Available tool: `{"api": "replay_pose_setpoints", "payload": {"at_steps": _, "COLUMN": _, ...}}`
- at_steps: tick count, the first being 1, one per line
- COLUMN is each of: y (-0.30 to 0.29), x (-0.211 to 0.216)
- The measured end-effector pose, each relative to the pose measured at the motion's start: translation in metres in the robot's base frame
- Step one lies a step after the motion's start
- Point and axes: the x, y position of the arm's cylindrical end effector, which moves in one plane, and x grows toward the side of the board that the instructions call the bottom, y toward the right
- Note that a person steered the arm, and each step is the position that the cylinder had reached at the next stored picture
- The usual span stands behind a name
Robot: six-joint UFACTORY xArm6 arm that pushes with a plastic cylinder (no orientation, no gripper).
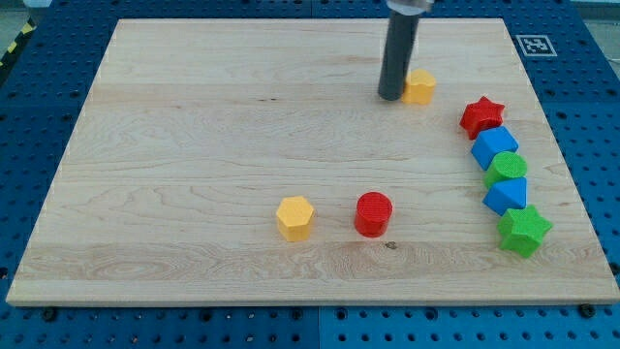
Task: Move the yellow hexagon up a bit
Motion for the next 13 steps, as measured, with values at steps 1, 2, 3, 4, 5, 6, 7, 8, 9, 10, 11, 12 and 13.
{"api": "replay_pose_setpoints", "payload": {"at_steps": 1, "y": 0.031, "x": 0.0}}
{"api": "replay_pose_setpoints", "payload": {"at_steps": 2, "y": 0.044, "x": 0.0}}
{"api": "replay_pose_setpoints", "payload": {"at_steps": 3, "y": 0.025, "x": 0.0}}
{"api": "replay_pose_setpoints", "payload": {"at_steps": 4, "y": -0.025, "x": 0.003}}
{"api": "replay_pose_setpoints", "payload": {"at_steps": 5, "y": -0.087, "x": 0.027}}
{"api": "replay_pose_setpoints", "payload": {"at_steps": 6, "y": -0.142, "x": 0.072}}
{"api": "replay_pose_setpoints", "payload": {"at_steps": 7, "y": -0.175, "x": 0.137}}
{"api": "replay_pose_setpoints", "payload": {"at_steps": 8, "y": -0.182, "x": 0.21}}
{"api": "replay_pose_setpoints", "payload": {"at_steps": 9, "y": -0.149, "x": 0.257}}
{"api": "replay_pose_setpoints", "payload": {"at_steps": 10, "y": -0.107, "x": 0.26}}
{"api": "replay_pose_setpoints", "payload": {"at_steps": 11, "y": -0.117, "x": 0.265}}
{"api": "replay_pose_setpoints", "payload": {"at_steps": 12, "y": -0.13, "x": 0.257}}
{"api": "replay_pose_setpoints", "payload": {"at_steps": 13, "y": -0.131, "x": 0.236}}
